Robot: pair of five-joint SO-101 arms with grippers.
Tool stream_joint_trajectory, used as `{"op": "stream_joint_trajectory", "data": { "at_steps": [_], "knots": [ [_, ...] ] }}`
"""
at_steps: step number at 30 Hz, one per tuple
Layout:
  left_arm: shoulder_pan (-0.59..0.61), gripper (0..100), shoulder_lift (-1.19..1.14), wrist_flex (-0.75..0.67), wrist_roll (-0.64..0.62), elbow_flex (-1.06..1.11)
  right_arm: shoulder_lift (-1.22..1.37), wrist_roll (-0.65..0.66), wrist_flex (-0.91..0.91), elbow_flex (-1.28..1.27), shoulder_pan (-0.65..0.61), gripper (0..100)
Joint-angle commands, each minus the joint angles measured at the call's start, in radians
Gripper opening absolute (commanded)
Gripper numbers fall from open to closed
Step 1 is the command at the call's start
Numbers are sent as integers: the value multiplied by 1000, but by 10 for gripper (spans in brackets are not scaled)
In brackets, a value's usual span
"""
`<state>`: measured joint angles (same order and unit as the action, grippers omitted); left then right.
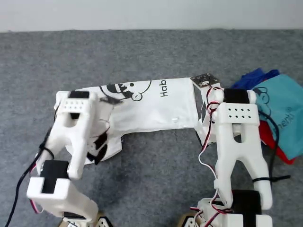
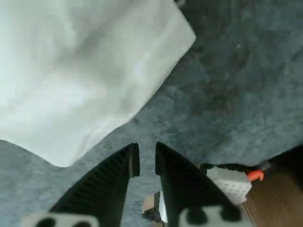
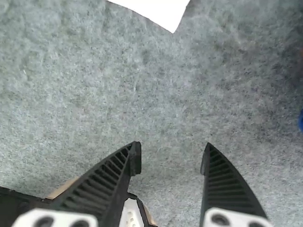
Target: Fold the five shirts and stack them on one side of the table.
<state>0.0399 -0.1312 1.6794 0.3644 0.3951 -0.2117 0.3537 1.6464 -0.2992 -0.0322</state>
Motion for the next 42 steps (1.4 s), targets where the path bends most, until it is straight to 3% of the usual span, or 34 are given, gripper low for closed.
{"op": "stream_joint_trajectory", "data": {
  "at_steps": [1,9,13,24,27,33,42],
  "knots": [
    [69,79,66,-63,14,42,-38,6,-8,3,-10,211],
    [249,79,66,-75,95,70,-42,6,-7,2,-8,211],
    [250,79,66,-112,104,128,-42,6,-7,2,-8,211],
    [253,80,66,-384,92,246,-38,6,-7,2,-10,211],
    [249,81,68,-381,51,234,-36,6,-7,2,-10,211],
    [256,82,68,-233,48,142,-35,6,-7,2,-10,211],
    [250,83,64,-288,48,79,-35,6,-7,2,-10,211]
  ]
}}
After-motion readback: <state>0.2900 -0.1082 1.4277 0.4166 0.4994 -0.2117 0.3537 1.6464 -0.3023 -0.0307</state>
